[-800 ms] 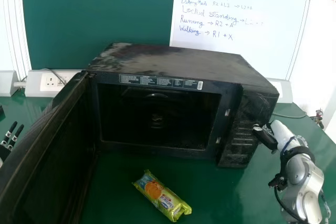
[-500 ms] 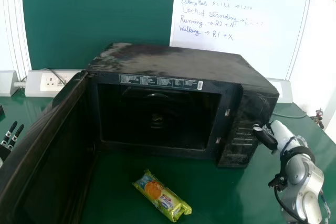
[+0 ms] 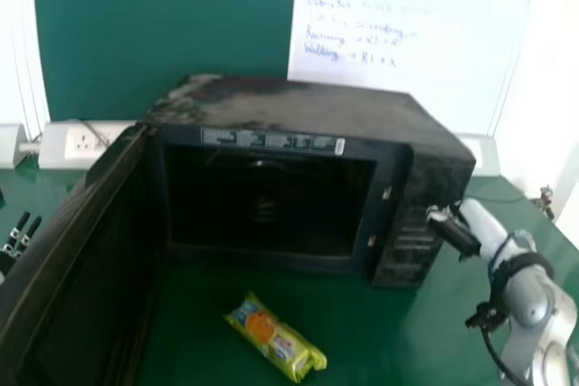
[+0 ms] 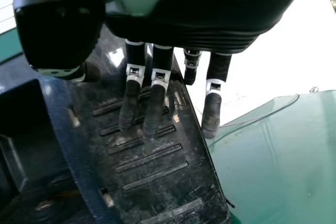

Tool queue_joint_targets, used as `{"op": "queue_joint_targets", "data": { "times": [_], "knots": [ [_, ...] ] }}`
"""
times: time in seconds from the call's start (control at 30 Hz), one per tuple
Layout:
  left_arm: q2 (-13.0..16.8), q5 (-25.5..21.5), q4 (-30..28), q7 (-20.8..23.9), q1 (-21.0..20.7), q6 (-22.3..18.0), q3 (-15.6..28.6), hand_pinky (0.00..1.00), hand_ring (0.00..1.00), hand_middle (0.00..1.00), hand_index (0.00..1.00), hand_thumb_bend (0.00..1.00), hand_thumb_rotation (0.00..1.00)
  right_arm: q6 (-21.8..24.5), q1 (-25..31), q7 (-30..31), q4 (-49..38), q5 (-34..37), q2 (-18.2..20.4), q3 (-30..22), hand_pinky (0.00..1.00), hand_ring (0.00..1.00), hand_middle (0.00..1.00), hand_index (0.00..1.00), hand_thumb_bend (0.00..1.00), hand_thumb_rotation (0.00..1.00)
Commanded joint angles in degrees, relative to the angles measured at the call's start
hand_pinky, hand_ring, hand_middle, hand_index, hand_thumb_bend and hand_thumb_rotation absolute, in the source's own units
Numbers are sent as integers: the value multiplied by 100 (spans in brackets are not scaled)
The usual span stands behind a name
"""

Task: Put biscuit inside oven

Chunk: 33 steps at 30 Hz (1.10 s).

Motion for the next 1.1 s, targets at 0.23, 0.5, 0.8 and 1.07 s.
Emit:
{"op": "queue_joint_targets", "data": {
  "times": [0.23,0.5,0.8,1.07],
  "knots": [
    [-77,61,-189,102,4,-38,-133,87,93,95,99,84,22,-437,28,222,-657,473,-120,-167,25,33,43,49,52,13],
    [-116,50,-247,110,4,-29,-158,87,92,95,100,83,22,-268,-74,308,-927,421,-111,9,24,31,42,49,52,14],
    [-144,91,-302,114,21,-56,-185,87,92,94,100,83,22,-256,-144,358,-1128,597,3,148,25,34,47,49,52,14],
    [-189,93,-393,214,32,-49,-189,87,92,94,100,84,22,-117,-266,384,-1226,610,37,359,23,32,43,49,52,14]
  ]
}}
